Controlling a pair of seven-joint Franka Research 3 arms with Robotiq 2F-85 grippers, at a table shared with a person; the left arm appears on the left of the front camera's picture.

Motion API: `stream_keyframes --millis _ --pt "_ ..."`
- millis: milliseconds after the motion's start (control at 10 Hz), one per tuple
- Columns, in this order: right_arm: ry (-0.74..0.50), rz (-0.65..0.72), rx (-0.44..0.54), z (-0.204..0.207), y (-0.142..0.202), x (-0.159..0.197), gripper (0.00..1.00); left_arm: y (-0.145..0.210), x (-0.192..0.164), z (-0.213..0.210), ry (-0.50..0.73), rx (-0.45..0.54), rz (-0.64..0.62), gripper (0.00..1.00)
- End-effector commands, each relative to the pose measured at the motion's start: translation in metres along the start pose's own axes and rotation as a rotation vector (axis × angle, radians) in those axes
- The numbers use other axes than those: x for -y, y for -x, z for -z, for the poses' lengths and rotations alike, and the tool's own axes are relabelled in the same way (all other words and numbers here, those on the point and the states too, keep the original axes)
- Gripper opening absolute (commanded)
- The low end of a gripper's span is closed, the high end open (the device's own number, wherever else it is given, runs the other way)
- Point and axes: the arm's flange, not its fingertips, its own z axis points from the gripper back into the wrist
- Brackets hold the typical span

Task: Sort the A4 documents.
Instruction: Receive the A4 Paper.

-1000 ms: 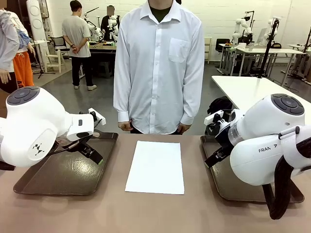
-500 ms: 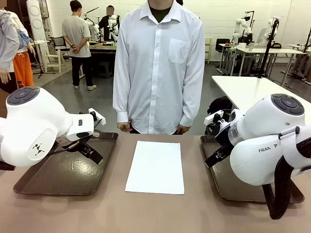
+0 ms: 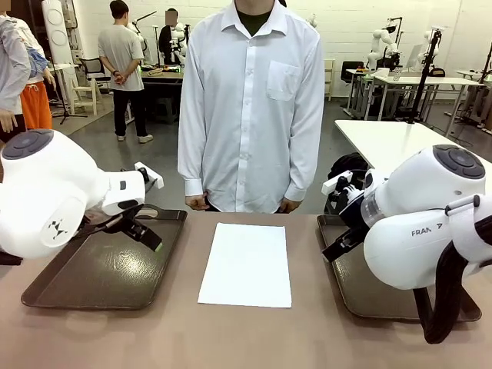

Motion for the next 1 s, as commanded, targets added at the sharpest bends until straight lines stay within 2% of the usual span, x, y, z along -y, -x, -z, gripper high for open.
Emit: stream_keyframes --millis 0,300,600,700,900 --pt "-0.065 0.000 0.019 -0.021 0.004 0.023 1.00 0.027 -0.005 -0.039 0.046 0.074 -0.047 1.00" --pt "-0.166 0.055 0.065 -0.070 0.011 0.061 1.00 0.037 -0.028 -0.088 0.156 0.186 0.002 1.00" --pt "-0.208 0.126 0.128 -0.125 0.026 0.107 1.00 0.051 -0.059 -0.134 0.115 0.206 -0.003 1.00" --pt "-0.221 0.135 0.167 -0.137 0.029 0.118 1.00 0.057 -0.069 -0.147 0.094 0.214 -0.029 1.00" --pt "-0.253 0.129 0.183 -0.152 0.031 0.131 1.00 0.063 -0.078 -0.170 0.120 0.221 -0.041 1.00"
